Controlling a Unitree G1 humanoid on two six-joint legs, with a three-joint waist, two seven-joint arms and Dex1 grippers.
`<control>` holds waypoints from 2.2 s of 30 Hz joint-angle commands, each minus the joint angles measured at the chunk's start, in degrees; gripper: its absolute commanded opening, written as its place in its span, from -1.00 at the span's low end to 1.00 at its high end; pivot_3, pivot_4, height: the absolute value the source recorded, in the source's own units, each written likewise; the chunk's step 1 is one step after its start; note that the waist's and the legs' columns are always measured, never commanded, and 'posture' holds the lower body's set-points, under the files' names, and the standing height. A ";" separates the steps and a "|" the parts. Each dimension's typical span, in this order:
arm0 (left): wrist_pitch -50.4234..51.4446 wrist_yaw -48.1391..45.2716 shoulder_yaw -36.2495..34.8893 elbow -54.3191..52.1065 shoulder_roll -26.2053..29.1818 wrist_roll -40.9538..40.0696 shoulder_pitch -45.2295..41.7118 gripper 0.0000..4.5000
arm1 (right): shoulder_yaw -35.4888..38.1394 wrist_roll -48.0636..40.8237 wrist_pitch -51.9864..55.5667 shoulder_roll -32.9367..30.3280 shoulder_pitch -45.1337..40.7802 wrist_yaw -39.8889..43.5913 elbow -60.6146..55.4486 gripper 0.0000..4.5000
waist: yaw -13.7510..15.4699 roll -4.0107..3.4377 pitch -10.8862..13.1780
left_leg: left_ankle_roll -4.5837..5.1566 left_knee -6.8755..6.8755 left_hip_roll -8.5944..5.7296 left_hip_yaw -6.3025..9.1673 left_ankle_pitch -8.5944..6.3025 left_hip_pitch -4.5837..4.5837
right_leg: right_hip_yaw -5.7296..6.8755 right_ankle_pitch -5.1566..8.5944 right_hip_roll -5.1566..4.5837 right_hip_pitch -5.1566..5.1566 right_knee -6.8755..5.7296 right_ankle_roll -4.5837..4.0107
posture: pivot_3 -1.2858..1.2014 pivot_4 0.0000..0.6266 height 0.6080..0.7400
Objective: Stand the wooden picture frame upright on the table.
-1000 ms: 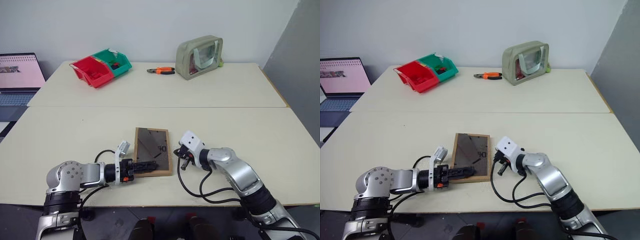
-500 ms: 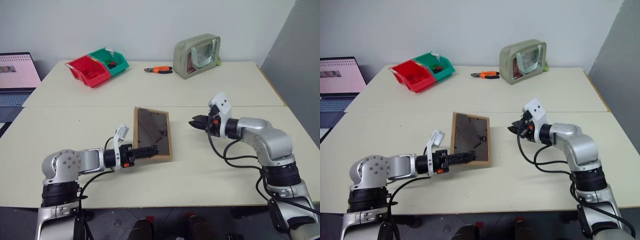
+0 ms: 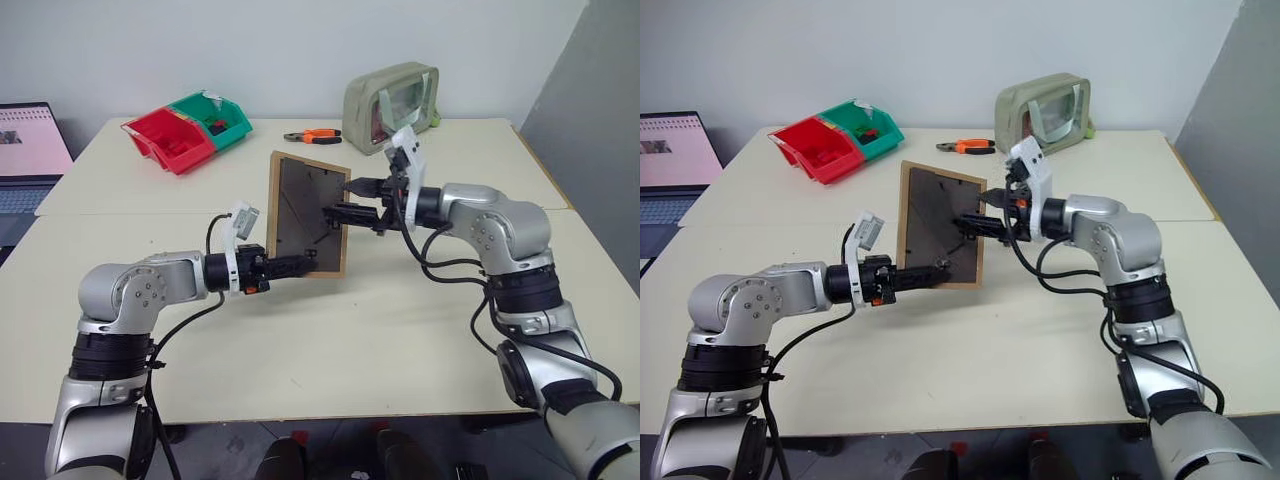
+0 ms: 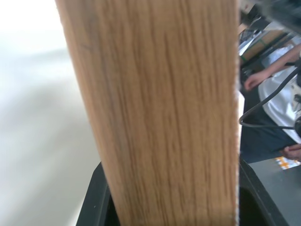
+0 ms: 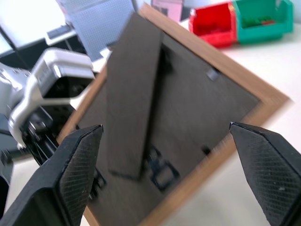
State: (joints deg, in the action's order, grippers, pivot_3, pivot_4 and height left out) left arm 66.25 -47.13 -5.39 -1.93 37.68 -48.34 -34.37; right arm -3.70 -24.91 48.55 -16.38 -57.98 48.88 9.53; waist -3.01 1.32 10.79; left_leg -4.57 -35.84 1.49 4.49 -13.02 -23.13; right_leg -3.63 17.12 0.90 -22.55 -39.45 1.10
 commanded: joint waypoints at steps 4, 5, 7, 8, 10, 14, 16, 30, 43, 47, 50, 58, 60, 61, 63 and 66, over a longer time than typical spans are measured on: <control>-1.28 -1.89 -1.54 -3.26 0.86 -1.15 -0.50 -0.42 | -2.28 -0.77 -2.44 4.20 -1.95 0.43 -1.00 0.97 | -0.12 0.00 0.00 | 0.00 -0.02 0.03 0.00 0.00 -0.01 | 0.00 0.00 0.00 -0.02 -0.05 0.00 | 0.03 -0.52 1.00; -1.34 -1.87 -1.55 -3.20 0.89 -1.08 -0.40 -0.42 | -2.43 -0.94 -2.38 4.85 -1.86 0.21 -1.11 0.97 | -0.12 0.00 0.00 | 0.00 -0.03 0.03 0.01 0.00 -0.03 | 0.00 0.00 0.00 -0.05 -0.07 0.00 | 0.03 -0.52 1.00; -1.73 -2.09 -1.12 -3.13 1.05 -0.65 -0.31 -0.42 | -3.00 -1.52 -1.79 6.14 -1.47 -0.15 -2.11 0.97 | -0.13 0.00 0.00 | 0.00 -0.04 0.03 0.00 0.00 -0.04 | -0.01 0.00 0.00 -0.07 -0.09 0.00 | 0.03 -0.52 1.00; -1.83 -2.16 -1.07 -3.01 1.10 -0.55 -0.33 -0.42 | -3.08 -2.07 -1.18 6.58 -1.21 -0.07 -2.84 0.97 | -0.13 0.00 0.00 | 0.00 -0.04 0.03 0.00 0.00 -0.05 | -0.01 0.00 0.00 -0.09 -0.10 0.00 | 0.03 -0.52 1.00; -1.34 -2.00 -1.71 -2.53 1.02 -0.97 -0.53 -0.42 | -2.79 -4.01 0.89 6.78 -0.38 0.73 -5.20 0.97 | -0.08 0.00 0.00 | 0.00 -0.05 0.04 0.01 0.00 -0.09 | 0.00 0.00 0.00 -0.13 -0.13 0.00 | 0.03 -0.52 1.00; -1.06 -2.64 -1.85 -3.07 1.60 -1.09 0.14 -0.42 | -1.97 -8.13 4.97 4.11 2.42 3.46 -10.72 0.97 | 0.07 0.00 0.00 | 0.00 -0.12 0.05 0.07 0.00 -0.24 | 0.05 0.00 0.00 -0.22 -0.14 0.00 | 0.03 -0.52 1.00; -0.67 -2.69 -2.01 -3.38 1.64 -1.46 0.51 -0.42 | -1.36 -10.10 6.70 2.36 3.88 4.32 -13.13 0.97 | 0.04 0.00 0.00 | 0.00 -0.13 0.05 0.07 0.00 -0.29 | 0.04 0.00 -0.01 -0.29 -0.17 0.00 | 0.03 -0.52 1.00; 5.02 -1.81 -5.00 -3.51 0.11 -7.26 1.19 -0.42 | 0.05 -6.84 3.06 -11.44 10.75 3.55 -17.67 0.97 | -0.11 0.00 0.00 | 0.01 -0.27 0.03 0.06 0.02 -0.63 | 0.04 0.00 0.01 -0.73 -0.49 0.00 | 0.03 -0.52 1.00; 26.25 11.14 -11.04 10.48 -0.01 -32.98 -2.71 -0.42 | -8.38 38.25 -86.67 -22.87 19.52 -13.22 3.58 0.97 | -0.41 0.03 -0.01 | 0.01 -0.40 -0.12 -0.03 0.03 -0.60 | 0.00 0.01 0.07 -0.73 -0.55 0.03 | 0.03 -0.52 1.00; 26.25 17.88 -7.26 12.03 1.75 -45.47 -1.84 -0.42 | -10.51 50.22 -102.05 -19.68 14.50 -25.90 12.83 0.97 | -0.62 0.03 -0.01 | -0.01 -0.40 -0.02 -0.07 0.03 -0.56 | -0.10 0.00 0.06 -0.74 -0.60 0.01 | 0.03 -0.52 1.00; 24.15 23.27 -3.77 11.25 3.50 -54.36 -0.96 -0.42 | -11.58 57.25 -108.57 -18.03 11.27 -33.08 17.23 0.97 | -0.34 0.03 -0.01 | -0.24 -0.43 0.04 -0.01 0.17 -0.56 | -0.11 -0.01 0.01 -0.73 -0.65 0.00 | 0.03 -0.52 1.00; 16.58 28.40 2.14 6.92 7.93 -64.66 3.14 -0.42 | -13.58 65.39 -115.67 -15.46 5.96 -43.33 21.89 0.81 | -0.18 0.03 -0.01 | -0.27 -0.55 0.02 0.02 0.19 -0.57 | -0.15 -0.01 -0.07 -0.70 -0.70 -0.01 | 0.03 -0.52 1.00; 15.81 27.79 2.19 5.94 8.23 -64.66 4.02 -0.42 | -13.38 67.76 -115.81 -15.66 5.62 -45.80 21.89 0.68 | -0.14 0.03 -0.02 | -0.27 -0.59 -0.01 0.03 0.19 -0.57 | -0.13 -0.01 -0.06 -0.69 -0.73 -0.01 | 0.03 -0.52 1.00; 15.53 27.63 2.25 5.41 8.39 -64.66 4.54 -0.42 | -13.60 68.25 -116.12 -15.69 5.39 -46.28 22.26 0.58 | -0.14 0.03 -0.02 | -0.27 -0.62 -0.02 0.04 0.19 -0.57 | -0.13 -0.01 -0.06 -0.68 -0.74 -0.01 | 0.03 -0.52 1.00; 15.14 27.21 2.36 4.48 8.65 -64.66 5.47 -0.42 | -14.09 69.07 -116.69 -15.52 5.12 -47.22 22.64 0.40 | -0.17 0.03 -0.02 | -0.27 -0.68 -0.04 0.04 0.19 -0.57 | -0.13 -0.01 -0.06 -0.68 -0.79 -0.01 | 0.03 -0.52 1.00; 14.23 26.69 2.34 3.39 8.65 -64.66 6.56 -0.42 | -14.37 70.47 -117.14 -15.35 5.03 -48.92 21.98 0.13 | -0.21 0.03 -0.02 | -0.26 -0.77 -0.06 0.04 0.18 -0.57 | -0.13 -0.01 -0.05 -0.68 -0.87 -0.02 | 0.03 -0.52 1.00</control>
State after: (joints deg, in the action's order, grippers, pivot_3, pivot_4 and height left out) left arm 81.64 -18.89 -2.55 3.72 45.75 -110.82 -27.88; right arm -18.63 45.49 -67.83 -31.48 -51.22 2.21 32.91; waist -3.22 1.35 10.77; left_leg -4.83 -36.64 1.41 4.53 -12.84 -23.69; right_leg -3.77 17.11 0.87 -23.23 -40.37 1.08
